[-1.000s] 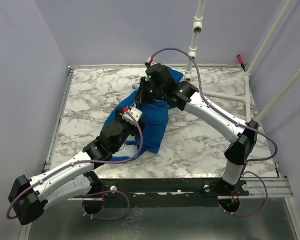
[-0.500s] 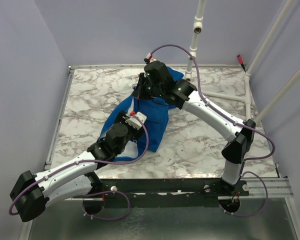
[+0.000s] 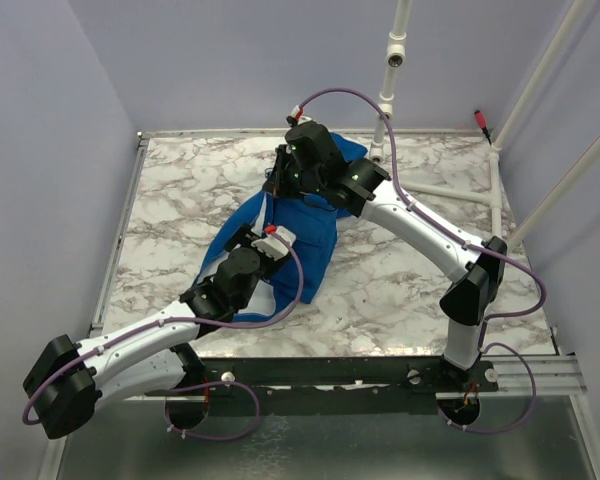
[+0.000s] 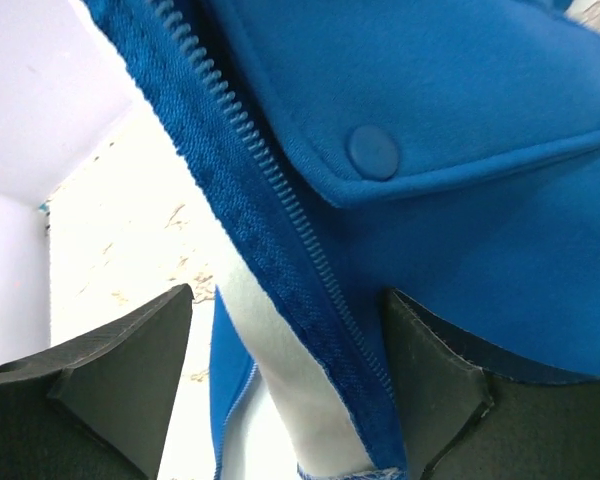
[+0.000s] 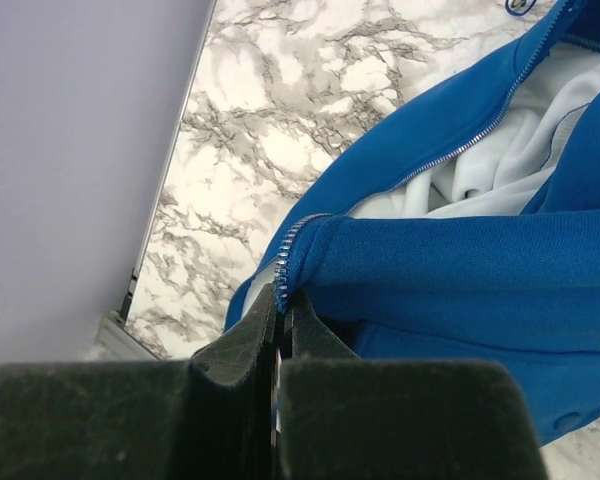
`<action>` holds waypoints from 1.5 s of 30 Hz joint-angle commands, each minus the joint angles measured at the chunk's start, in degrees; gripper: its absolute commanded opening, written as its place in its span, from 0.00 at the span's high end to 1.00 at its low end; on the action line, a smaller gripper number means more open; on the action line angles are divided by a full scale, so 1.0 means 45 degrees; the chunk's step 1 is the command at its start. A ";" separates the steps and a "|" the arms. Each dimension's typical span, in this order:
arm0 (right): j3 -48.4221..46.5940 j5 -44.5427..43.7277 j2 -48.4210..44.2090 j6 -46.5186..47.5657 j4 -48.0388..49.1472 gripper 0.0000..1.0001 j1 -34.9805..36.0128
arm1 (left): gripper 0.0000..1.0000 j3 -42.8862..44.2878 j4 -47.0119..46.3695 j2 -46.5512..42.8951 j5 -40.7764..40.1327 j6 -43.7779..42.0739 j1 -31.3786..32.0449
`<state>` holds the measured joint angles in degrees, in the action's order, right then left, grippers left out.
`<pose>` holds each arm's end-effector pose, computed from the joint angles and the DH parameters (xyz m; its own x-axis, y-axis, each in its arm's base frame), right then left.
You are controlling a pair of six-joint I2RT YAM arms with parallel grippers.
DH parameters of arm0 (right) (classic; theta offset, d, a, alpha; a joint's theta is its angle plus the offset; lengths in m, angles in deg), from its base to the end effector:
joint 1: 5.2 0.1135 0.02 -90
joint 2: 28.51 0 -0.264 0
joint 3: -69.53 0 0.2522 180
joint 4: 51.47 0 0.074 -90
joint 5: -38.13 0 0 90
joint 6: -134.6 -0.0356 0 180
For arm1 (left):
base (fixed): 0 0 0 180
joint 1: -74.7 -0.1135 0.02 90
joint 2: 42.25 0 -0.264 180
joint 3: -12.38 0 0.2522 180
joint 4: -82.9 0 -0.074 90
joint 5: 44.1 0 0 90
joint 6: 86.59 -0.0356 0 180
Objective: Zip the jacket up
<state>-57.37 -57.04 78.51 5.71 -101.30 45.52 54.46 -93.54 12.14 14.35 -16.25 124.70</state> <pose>0.2743 0.3303 0.3971 -0.6990 0.1330 -0.7027 -0.3631 0.7804 0.5090 0.1512 -0.1512 0.2458 -0.0547 0.5113 -0.8577 0.3692 0.8084 0.4584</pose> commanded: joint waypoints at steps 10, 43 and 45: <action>0.0619 -0.0734 -0.0370 0.0303 0.0761 0.99 0.0116 | 0.27 -0.0239 0.1119 -0.1417 -0.1238 -0.0552 -0.0245; 0.1910 -0.0999 -0.1724 0.0493 0.1224 0.99 -0.0090 | 0.70 -0.0283 0.3605 -0.2980 0.2170 0.0787 -0.1355; 0.2073 -0.0894 -0.1949 0.0611 0.1389 0.99 -0.0117 | 0.70 -0.0231 0.3867 -0.2968 0.2702 0.0926 -0.1451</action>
<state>-49.24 -60.23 73.64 7.20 -98.33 45.32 51.86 -79.70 -0.34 19.34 -14.08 119.09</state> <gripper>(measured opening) 0.012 0.299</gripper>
